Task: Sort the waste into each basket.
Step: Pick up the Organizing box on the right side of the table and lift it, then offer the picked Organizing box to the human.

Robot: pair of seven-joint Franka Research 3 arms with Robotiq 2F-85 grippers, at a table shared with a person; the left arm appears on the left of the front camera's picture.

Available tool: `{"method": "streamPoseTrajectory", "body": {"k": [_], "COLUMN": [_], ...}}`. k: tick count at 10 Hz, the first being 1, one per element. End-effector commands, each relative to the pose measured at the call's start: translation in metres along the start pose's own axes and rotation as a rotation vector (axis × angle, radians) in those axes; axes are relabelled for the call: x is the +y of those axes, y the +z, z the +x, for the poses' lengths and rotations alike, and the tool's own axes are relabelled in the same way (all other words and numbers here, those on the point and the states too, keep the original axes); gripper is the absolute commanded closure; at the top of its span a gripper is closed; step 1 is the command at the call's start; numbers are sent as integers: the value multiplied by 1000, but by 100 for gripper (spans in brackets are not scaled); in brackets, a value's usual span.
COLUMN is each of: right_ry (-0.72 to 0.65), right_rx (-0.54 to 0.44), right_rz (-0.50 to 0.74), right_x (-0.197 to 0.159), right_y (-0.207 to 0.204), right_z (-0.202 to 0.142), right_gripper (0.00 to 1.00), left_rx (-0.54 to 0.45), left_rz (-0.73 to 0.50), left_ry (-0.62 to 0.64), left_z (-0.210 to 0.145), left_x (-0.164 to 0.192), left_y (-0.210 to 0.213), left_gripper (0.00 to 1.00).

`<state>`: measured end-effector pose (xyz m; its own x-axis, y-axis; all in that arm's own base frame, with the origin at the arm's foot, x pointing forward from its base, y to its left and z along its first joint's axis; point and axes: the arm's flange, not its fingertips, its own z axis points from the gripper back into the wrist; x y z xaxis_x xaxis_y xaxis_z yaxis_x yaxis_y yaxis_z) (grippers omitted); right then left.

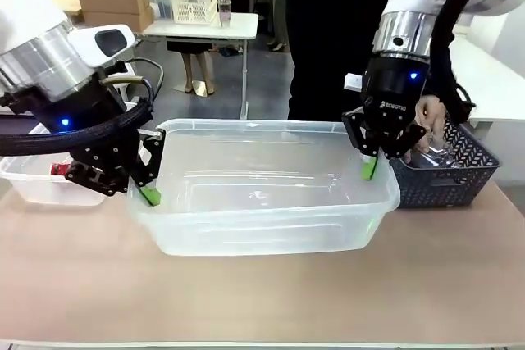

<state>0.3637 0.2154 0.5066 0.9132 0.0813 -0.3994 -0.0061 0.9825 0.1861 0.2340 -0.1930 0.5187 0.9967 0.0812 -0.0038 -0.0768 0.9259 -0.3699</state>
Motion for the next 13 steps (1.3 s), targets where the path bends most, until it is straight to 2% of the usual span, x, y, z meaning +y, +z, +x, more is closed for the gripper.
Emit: {"method": "streamPoseTrajectory", "body": {"k": [1, 2, 4, 5, 8, 9, 10, 13], "right_ry": [-78, 0, 0, 2, 64, 60, 26, 26], "right_rx": [-54, 0, 0, -2, -62, -39, -24, -24], "right_rz": [-105, 0, 0, 4, 24, 37, 5, 5], "right_x": [-62, 0, 0, 2, -7, -11, 0, 0], "right_y": [-5, 0, 0, -3, -1, -3, 0, 0], "right_z": [2, 0, 0, -2, 6, 9, 1, 1], "right_gripper": [100, 100, 100, 96, 96, 96, 96, 96], "left_rx": [137, 0, 0, 56, 113, 126, 87, 87], "left_rz": [30, 0, 0, 13, 5, -6, 37, 37], "left_ry": [39, 0, 0, -14, 3, 60, -10, -10], "left_z": [43, 0, 0, 11, 38, 50, 22, 22], "left_x": [29, 0, 0, -7, -24, -28, -15, -15], "left_y": [8, 0, 0, -15, -15, -14, -23, -23], "left_gripper": [100, 100, 100, 96, 96, 96, 96, 96]}}
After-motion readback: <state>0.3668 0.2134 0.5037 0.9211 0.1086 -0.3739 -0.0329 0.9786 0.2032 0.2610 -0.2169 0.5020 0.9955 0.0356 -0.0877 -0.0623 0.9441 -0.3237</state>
